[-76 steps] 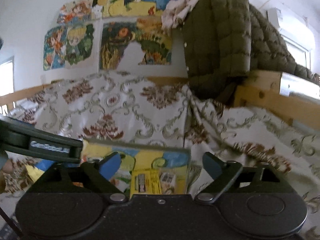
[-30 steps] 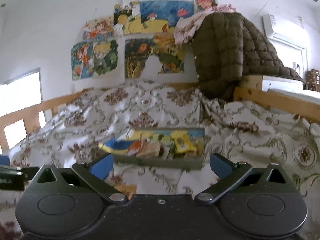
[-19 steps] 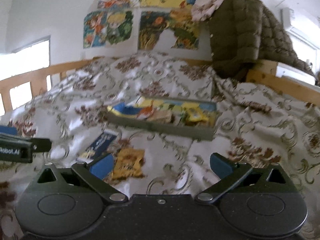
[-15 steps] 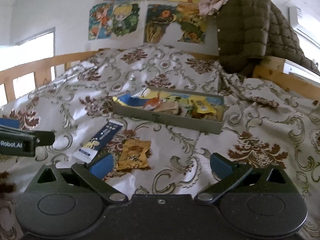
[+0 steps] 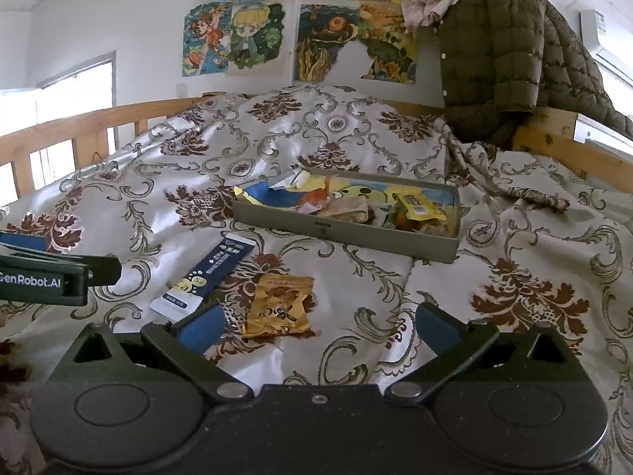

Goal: Organize snacks
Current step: 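Move both tools back toward the milk powder stick and golden snack packet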

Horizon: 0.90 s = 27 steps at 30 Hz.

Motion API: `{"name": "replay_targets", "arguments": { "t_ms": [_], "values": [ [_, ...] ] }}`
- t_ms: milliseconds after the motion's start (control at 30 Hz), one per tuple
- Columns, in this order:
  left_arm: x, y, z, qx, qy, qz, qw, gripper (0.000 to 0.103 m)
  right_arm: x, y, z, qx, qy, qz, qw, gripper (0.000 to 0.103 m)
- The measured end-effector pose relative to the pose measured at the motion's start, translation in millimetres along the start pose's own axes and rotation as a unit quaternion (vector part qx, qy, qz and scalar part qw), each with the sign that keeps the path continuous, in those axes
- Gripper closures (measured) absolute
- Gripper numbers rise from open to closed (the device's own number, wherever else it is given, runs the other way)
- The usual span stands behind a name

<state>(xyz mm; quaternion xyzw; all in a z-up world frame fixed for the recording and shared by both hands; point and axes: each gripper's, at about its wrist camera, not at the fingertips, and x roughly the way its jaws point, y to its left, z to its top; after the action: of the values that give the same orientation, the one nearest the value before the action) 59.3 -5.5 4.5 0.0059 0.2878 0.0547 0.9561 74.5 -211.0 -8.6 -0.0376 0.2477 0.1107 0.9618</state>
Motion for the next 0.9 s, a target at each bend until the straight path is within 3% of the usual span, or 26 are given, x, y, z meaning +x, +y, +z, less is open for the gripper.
{"name": "replay_targets", "arguments": {
  "t_ms": [900],
  "values": [
    [48.4,-7.5,29.3,-0.033,0.005,0.012,0.9994,0.000,32.7,-17.2,9.0,0.012,0.020,0.007,1.000,0.001]
  ]
}}
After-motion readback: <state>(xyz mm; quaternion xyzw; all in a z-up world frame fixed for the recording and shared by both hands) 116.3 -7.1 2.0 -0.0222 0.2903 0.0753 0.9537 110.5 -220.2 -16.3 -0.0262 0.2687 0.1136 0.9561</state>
